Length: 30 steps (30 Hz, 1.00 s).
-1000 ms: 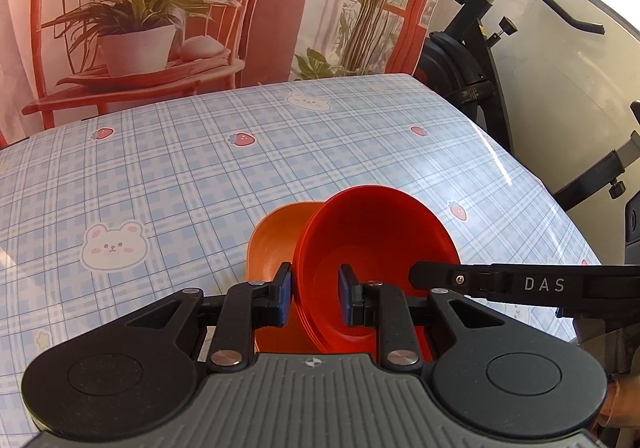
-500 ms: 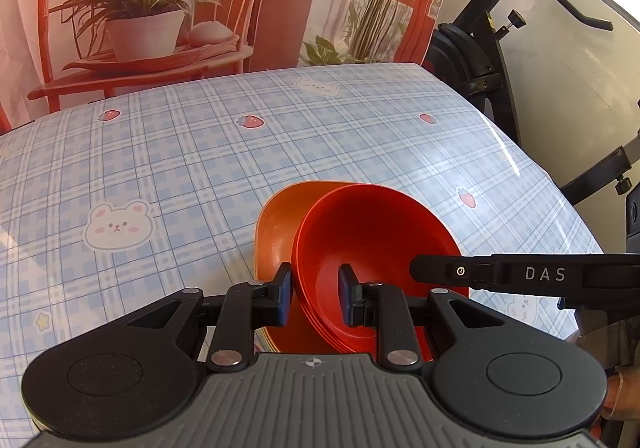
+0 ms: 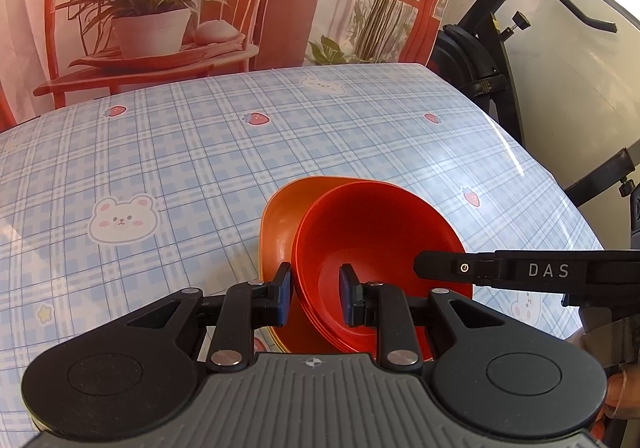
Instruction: Organize plates and bowls
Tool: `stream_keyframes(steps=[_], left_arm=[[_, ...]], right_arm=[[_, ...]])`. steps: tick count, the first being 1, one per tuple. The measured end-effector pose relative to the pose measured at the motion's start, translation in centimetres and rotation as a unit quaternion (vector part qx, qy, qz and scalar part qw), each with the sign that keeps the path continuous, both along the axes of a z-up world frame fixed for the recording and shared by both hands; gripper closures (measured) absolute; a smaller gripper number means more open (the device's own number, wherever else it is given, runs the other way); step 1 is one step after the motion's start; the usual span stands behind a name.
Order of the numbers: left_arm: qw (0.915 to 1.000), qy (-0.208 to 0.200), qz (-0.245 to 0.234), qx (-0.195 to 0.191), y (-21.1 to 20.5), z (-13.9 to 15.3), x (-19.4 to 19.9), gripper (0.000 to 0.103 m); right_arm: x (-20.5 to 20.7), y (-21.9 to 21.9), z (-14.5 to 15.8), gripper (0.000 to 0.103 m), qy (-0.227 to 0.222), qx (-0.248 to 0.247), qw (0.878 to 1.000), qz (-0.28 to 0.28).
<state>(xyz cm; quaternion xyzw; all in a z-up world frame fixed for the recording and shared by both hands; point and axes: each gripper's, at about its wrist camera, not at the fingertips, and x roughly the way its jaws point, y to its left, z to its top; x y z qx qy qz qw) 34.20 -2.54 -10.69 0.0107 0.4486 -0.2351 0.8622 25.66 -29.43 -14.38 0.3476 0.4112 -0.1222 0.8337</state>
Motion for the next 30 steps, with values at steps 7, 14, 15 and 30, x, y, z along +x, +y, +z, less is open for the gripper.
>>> stream_keyframes(steps=[7, 14, 15, 30], left_arm=[[0.9999, -0.013, -0.005, 0.0, -0.1, 0.7, -0.6, 0.053], [0.9983, -0.058, -0.002, 0.0, -0.2, 2.7, -2.2, 0.034], [0.9978, -0.066, 0.001, -0.001, -0.1, 3.1, -2.5, 0.032], [0.9864, -0.148, 0.059, -0.04, 2.2, 8.0, -7.9, 0.0]], right_arm=[[-0.4, -0.1, 0.5, 0.084, -0.002, -0.02, 1.0, -0.004], [-1.1, 0.2, 2.1, 0.079, -0.013, -0.055, 0.998, -0.002], [-1.2, 0.3, 2.4, 0.077, -0.016, -0.063, 0.998, 0.0], [-4.0, 1.3, 8.2, 0.016, -0.081, -0.143, 0.985, 0.046]])
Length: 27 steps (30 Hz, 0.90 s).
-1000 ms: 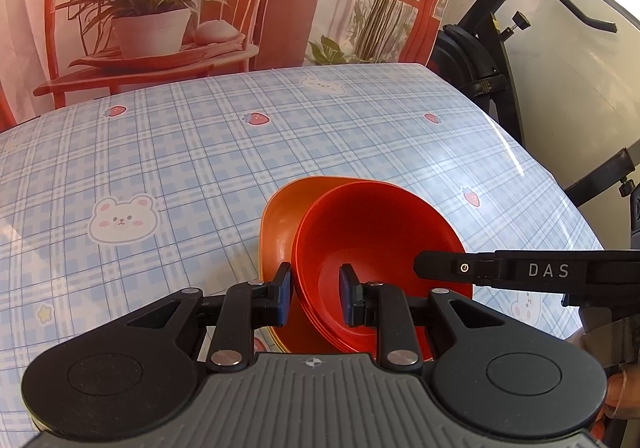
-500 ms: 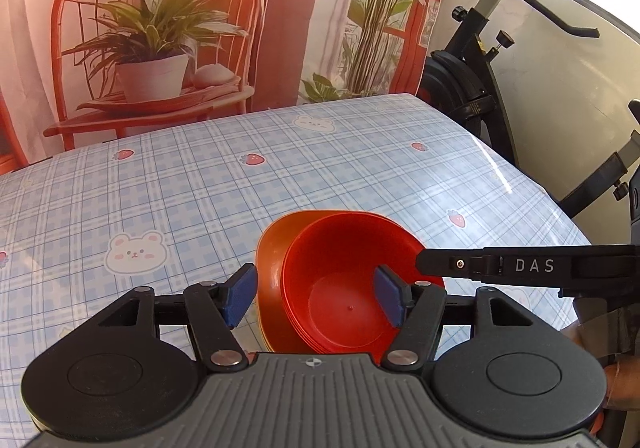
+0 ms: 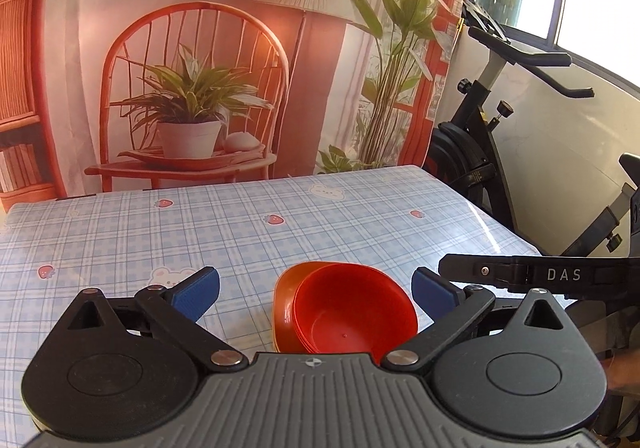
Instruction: Organize plates and bowls
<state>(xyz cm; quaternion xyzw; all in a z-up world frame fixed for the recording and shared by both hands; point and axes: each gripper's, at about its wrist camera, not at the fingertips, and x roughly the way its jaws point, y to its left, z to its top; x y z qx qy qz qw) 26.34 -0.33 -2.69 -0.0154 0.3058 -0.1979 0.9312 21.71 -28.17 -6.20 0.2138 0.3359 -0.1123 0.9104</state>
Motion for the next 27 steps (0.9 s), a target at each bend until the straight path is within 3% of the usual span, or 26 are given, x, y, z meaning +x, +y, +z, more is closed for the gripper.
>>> stream_keyframes(steps=[6, 9, 14, 19, 27], left_arm=[[0.9987, -0.019, 0.022, -0.042, 1.4, 1.8, -2.8, 0.0], [0.9975, -0.024, 0.037, -0.056, 1.9, 2.8, -4.2, 0.0], [0.9961, -0.039, 0.073, -0.031, 2.2, 4.4, -6.5, 0.0], [0.9937, -0.043, 0.098, -0.032, 3.1, 5.9, -8.8, 0.0], [0.9908, -0.078, 0.106, -0.033, 3.4, 9.2, -13.0, 0.0]], right_arm=[[-1.1, 1.4, 2.9, 0.0, -0.011, -0.038, 0.999, 0.027], [-1.9, 2.1, 4.1, 0.0, -0.012, -0.053, 0.998, 0.033], [-3.8, 3.2, 5.9, 0.0, -0.026, -0.068, 0.997, 0.04], [-6.0, 4.4, 8.2, 0.0, -0.043, -0.089, 0.994, 0.043], [-10.1, 6.3, 12.6, 0.0, -0.08, -0.115, 0.989, 0.047]])
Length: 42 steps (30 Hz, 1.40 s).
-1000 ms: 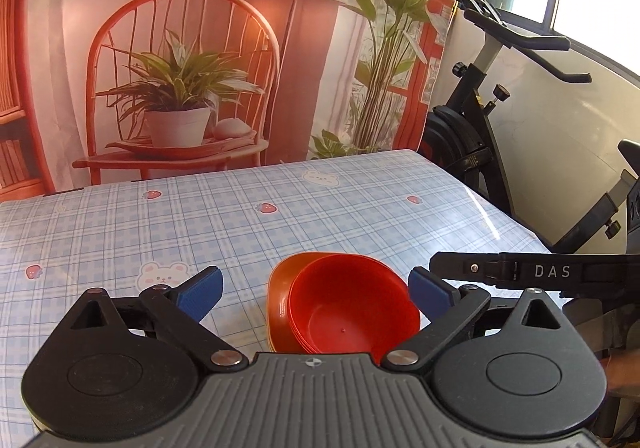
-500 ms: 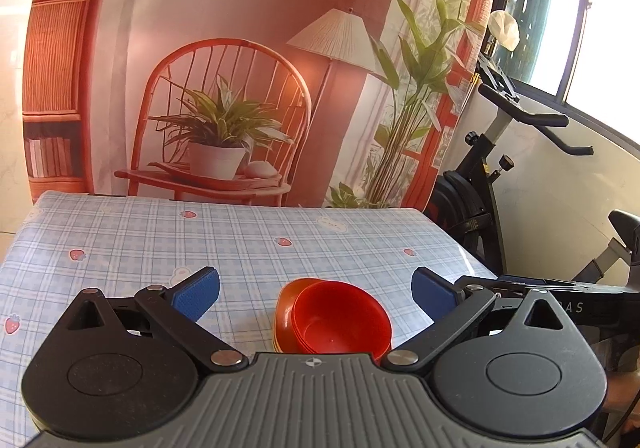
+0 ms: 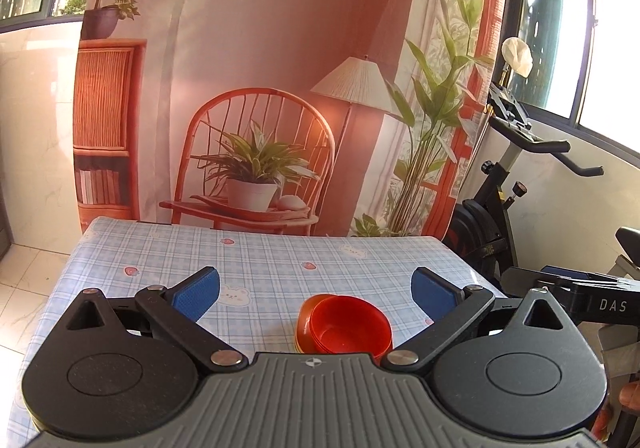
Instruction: Organize plates and bowls
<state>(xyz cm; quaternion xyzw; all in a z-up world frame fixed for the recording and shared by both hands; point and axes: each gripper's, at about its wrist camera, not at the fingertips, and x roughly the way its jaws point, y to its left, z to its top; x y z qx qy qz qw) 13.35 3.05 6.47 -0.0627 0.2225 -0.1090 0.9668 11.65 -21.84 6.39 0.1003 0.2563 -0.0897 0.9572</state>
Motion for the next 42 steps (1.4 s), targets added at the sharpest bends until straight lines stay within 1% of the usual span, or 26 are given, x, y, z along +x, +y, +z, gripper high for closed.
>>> stream_keyframes(steps=[1, 5, 6, 9, 10, 11, 13, 16, 18, 22, 24, 26, 29, 31, 34, 36, 40, 42], left_arm=[[1.0, -0.005, 0.004, 0.005, -0.1, 0.4, -0.6, 0.0], [0.9979, -0.032, 0.029, 0.048, -1.2, 1.6, -2.1, 0.0], [0.9977, -0.035, 0.03, 0.049, -1.2, 1.7, -2.3, 0.0], [0.9989, -0.041, 0.01, 0.021, -1.0, 2.2, -2.9, 0.0], [0.9988, -0.044, 0.008, 0.019, -1.0, 2.3, -3.1, 0.0], [0.9985, -0.048, 0.011, 0.023, -1.0, 2.4, -3.3, 0.0], [0.9972, -0.058, 0.02, 0.042, -1.2, 2.5, -3.7, 0.0], [0.9954, -0.068, 0.038, 0.055, -1.3, 2.9, -4.4, 0.0], [0.9956, -0.068, 0.036, 0.053, -1.1, 3.1, -4.7, 0.0], [0.9972, -0.064, 0.028, 0.027, -0.5, 3.4, -4.8, 0.0], [0.9974, -0.057, 0.034, 0.028, -0.5, 3.4, -4.5, 0.0], [0.9968, -0.049, 0.048, 0.04, -0.8, 3.4, -4.3, 0.0], [0.9938, -0.037, 0.079, 0.069, -1.3, 3.4, -4.2, 0.0], [0.9936, -0.039, 0.074, 0.075, -1.3, 3.5, -4.3, 0.0], [0.995, -0.05, 0.056, 0.066, -1.2, 3.8, -4.8, 0.0], [0.9948, -0.056, 0.052, 0.068, -1.4, 3.9, -5.0, 0.0], [0.9922, -0.061, 0.056, 0.093, -1.9, 4.1, -5.2, 0.001], [0.9871, -0.063, 0.079, 0.124, -2.4, 4.1, -5.3, 0.001]], right_arm=[[-0.5, 0.2, 0.5, 0.0, -0.004, -0.003, 1.0, 0.001], [-2.1, 1.0, 1.9, 0.0, -0.016, -0.015, 1.0, 0.004], [-2.3, 1.0, 2.2, 0.0, -0.018, -0.017, 1.0, 0.005], [-2.8, 1.4, 2.8, 0.0, -0.024, -0.018, 1.0, 0.005], [-3.0, 1.5, 3.0, 0.0, -0.025, -0.018, 1.0, 0.006], [-3.2, 1.6, 3.2, 0.0, -0.027, -0.018, 0.999, 0.006], [-3.4, 1.7, 3.4, 0.0, -0.029, -0.02, 0.999, 0.007], [-3.5, 2.0, 3.6, 0.0, -0.031, -0.022, 0.999, 0.009], [-3.5, 2.0, 3.7, 0.0, -0.033, -0.021, 0.999, 0.009], [-3.5, 2.3, 3.7, 0.0, -0.034, -0.019, 0.999, 0.01], [-3.5, 2.4, 3.7, 0.0, -0.034, -0.018, 0.999, 0.01], [-3.6, 2.4, 3.7, 0.0, -0.034, -0.018, 0.999, 0.01], [-3.6, 2.4, 3.7, 0.0, -0.034, -0.018, 0.999, 0.01], [-3.6, 2.5, 3.7, 0.0, -0.035, -0.018, 0.999, 0.009], [-3.7, 2.6, 3.8, 0.0, -0.036, -0.018, 0.999, 0.009], [-3.7, 2.6, 3.8, 0.0, -0.037, -0.018, 0.999, 0.009], [-3.7, 2.9, 3.9, 0.0, -0.038, -0.018, 0.999, 0.01], [-3.8, 3.0, 4.0, 0.0, -0.039, -0.018, 0.999, 0.01]])
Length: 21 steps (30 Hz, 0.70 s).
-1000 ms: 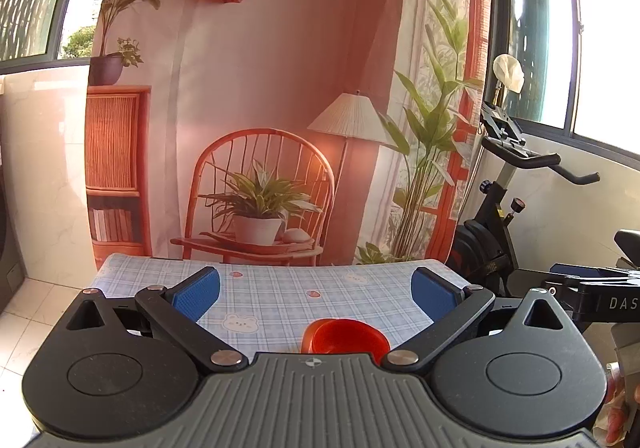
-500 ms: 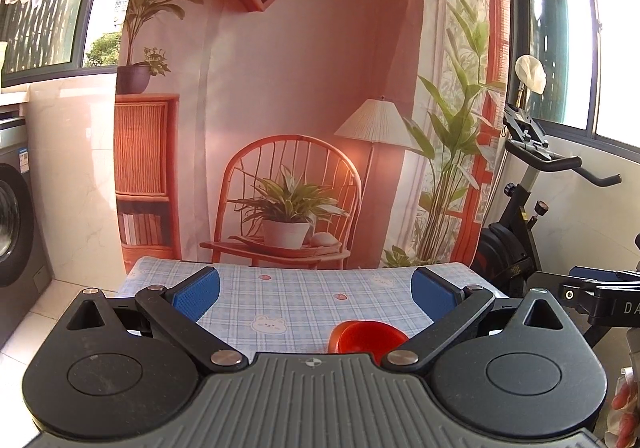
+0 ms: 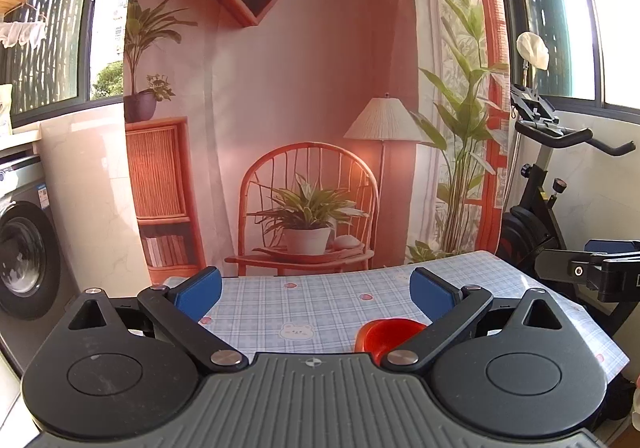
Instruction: Organize plates and bowls
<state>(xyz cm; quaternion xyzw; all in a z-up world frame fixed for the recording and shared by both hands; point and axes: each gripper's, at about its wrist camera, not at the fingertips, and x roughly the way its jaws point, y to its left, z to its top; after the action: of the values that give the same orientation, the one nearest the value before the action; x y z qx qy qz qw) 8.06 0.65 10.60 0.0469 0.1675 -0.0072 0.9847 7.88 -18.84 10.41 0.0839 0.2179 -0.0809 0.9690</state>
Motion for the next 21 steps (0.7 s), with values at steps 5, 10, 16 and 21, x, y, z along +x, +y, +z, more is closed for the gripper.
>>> stream_keyframes(steps=[5, 10, 16, 21], left_arm=[[0.9994, -0.02, 0.012, 0.025, -0.6, 0.4, -0.9, 0.002], [0.9999, -0.014, 0.005, 0.002, -0.1, 0.5, -0.9, 0.002], [0.9996, -0.001, -0.009, -0.027, 0.5, 0.4, -0.5, 0.002], [0.9994, 0.007, -0.011, -0.033, 0.5, 0.1, -0.2, 0.002]], right_arm=[[0.0, 0.0, 0.0, 0.0, 0.0, 0.0, 1.0, 0.0], [0.0, 0.2, 0.1, 0.0, -0.001, 0.0, 1.0, 0.001], [0.1, 0.5, 0.3, 0.0, -0.003, -0.001, 1.0, 0.001], [0.1, 0.6, 0.3, 0.0, -0.003, -0.001, 1.0, 0.0]])
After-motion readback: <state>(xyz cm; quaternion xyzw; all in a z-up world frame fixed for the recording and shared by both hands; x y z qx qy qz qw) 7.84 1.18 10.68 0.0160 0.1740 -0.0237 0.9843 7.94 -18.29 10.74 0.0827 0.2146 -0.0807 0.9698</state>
